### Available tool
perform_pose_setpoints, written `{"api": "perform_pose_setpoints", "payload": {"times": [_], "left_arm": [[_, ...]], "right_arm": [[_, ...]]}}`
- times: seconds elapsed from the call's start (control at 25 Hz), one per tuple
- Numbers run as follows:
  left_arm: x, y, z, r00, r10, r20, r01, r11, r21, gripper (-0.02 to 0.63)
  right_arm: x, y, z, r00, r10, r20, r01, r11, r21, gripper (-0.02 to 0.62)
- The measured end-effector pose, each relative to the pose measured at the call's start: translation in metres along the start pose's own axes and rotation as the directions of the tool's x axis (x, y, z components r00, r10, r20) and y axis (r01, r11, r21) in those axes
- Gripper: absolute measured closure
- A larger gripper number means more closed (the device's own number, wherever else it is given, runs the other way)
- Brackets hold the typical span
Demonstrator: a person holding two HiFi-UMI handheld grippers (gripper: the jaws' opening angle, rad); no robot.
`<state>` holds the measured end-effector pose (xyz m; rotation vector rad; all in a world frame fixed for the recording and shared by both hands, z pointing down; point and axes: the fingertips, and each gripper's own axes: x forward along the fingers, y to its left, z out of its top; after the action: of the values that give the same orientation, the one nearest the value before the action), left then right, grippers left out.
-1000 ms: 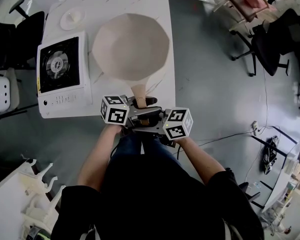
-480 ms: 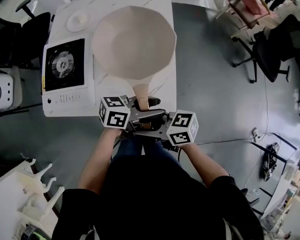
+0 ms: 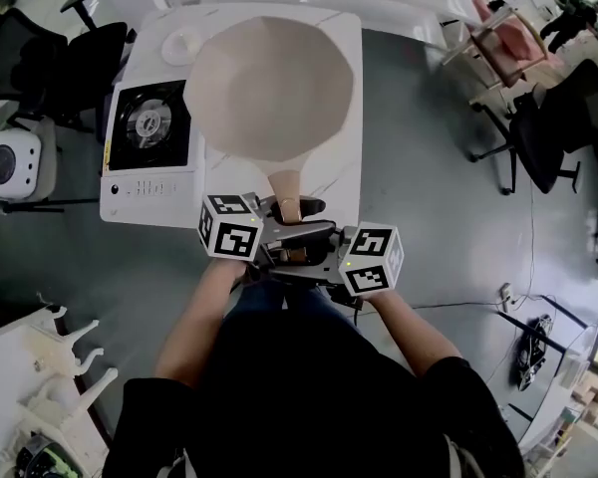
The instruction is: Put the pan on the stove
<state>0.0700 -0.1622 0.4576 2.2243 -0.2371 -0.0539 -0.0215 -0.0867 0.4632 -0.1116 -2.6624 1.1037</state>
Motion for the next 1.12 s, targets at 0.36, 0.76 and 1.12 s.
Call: {"api": "perform_pose_setpoints", "payload": {"times": [0.36, 0.76, 1.12], "left_arm": [[-0.042, -0.006, 0.020, 0.992, 0.080, 0.101, -0.080, 0.997, 0.004, 0.382], [-0.100, -0.005, 0.038, 0.961, 0.179, 0.209, -0.183, 0.983, 0.001, 0.382], [-0.145, 0.004, 0.045, 0.923, 0.256, 0.286, -0.257, 0.966, -0.034, 0.380]], "right_arm": [[0.029, 0.019, 0.017, 0.993, 0.088, -0.073, -0.091, 0.995, -0.043, 0.362], [0.071, 0.034, 0.032, 0.969, 0.190, -0.159, -0.204, 0.976, -0.081, 0.360], [0.105, 0.039, 0.039, 0.934, 0.266, -0.236, -0.292, 0.953, -0.080, 0.360]]}}
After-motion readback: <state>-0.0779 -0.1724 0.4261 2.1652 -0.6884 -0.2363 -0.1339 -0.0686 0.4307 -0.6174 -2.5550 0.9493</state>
